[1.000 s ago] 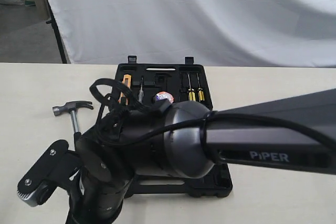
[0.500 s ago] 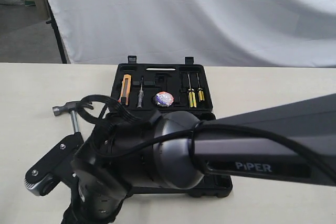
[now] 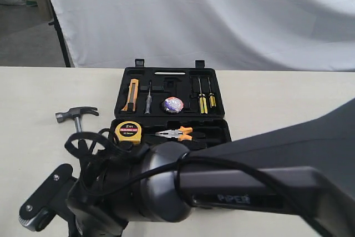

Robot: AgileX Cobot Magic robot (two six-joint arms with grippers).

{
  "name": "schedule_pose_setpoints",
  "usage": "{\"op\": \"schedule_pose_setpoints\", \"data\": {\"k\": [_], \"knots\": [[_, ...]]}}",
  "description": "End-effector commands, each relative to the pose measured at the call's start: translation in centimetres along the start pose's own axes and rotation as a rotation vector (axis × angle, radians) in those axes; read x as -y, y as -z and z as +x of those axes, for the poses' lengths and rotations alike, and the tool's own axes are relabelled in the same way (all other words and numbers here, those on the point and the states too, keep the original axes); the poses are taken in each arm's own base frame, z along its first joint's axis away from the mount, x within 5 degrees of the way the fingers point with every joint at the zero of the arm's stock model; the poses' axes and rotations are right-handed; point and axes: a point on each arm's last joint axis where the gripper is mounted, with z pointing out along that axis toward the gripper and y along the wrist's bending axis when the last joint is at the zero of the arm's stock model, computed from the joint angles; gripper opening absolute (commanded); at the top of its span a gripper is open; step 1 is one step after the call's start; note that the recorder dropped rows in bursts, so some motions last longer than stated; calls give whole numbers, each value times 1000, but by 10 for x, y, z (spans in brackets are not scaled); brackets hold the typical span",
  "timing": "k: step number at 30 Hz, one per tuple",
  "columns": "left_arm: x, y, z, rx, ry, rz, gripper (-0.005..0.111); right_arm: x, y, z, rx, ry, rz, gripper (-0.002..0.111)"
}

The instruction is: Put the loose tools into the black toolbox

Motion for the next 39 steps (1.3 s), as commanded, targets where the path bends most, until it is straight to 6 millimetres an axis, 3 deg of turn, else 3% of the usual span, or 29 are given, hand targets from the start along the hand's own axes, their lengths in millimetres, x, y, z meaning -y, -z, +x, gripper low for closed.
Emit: {"op": "schedule_pose_setpoints", "data": {"k": [1,6,8,11,12,19,23,33,39], "knots": [[-1,0,-2,20,0,-21,1,-2,-23,10,-73,15,10,54],[-1,0,-2,20,0,-21,1,-1,-19,9,-70,25,10,50],[-1,0,-2,20,0,-21,1,-1,-13,7,-59,22,10,36],[-1,0,-2,20,0,-21,1,0,1,4,-43,19,12,4],[-1,0,-2,20,0,-21,1,1,6,3,-39,15,13,0],[-1,0,-2,20,0,-21,1,12,67,-6,41,42,72,0],[-1,0,-2,20,0,-21,1,39,94,-7,84,-13,139,0],[-1,0,-2,20,0,-21,1,136,79,7,98,-234,223,0],[-1,0,-2,20,0,-21,1,154,55,2,94,-233,234,0]]}}
